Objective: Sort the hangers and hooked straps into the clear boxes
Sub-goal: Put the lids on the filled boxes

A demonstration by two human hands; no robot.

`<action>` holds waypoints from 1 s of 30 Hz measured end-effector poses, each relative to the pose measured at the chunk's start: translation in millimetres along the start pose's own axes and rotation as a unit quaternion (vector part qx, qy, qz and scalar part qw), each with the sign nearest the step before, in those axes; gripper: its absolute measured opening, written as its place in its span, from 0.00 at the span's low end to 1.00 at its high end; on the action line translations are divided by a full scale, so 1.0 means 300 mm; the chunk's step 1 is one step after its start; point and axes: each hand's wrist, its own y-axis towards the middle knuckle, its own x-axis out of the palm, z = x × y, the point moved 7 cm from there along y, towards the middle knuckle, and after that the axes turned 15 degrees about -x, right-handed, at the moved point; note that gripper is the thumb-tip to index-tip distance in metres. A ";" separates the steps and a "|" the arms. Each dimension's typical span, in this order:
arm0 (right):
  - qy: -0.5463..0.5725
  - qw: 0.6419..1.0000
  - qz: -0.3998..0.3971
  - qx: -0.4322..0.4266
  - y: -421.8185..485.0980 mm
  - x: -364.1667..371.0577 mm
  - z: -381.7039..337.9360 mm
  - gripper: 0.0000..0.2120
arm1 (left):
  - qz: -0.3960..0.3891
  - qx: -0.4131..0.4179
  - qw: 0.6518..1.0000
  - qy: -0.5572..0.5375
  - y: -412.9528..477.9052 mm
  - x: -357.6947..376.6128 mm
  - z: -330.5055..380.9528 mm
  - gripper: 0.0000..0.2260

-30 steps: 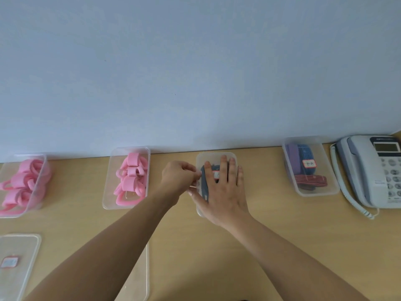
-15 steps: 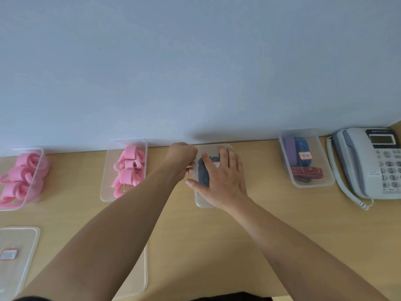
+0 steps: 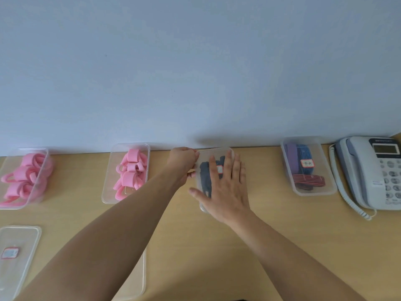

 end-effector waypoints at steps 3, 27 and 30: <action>0.005 1.000 0.008 -0.015 -0.066 0.033 -0.033 0.51 | 0.015 -0.001 1.000 -0.018 0.003 -0.004 -0.008 0.02; -0.060 0.997 -0.029 0.032 0.044 -0.010 -0.026 0.48 | 0.234 0.360 0.835 0.344 -0.328 -0.380 0.041 0.10; -0.074 0.993 0.086 0.015 0.011 -0.058 -0.154 0.37 | 0.246 0.392 0.821 0.335 -0.356 -0.543 -0.026 0.09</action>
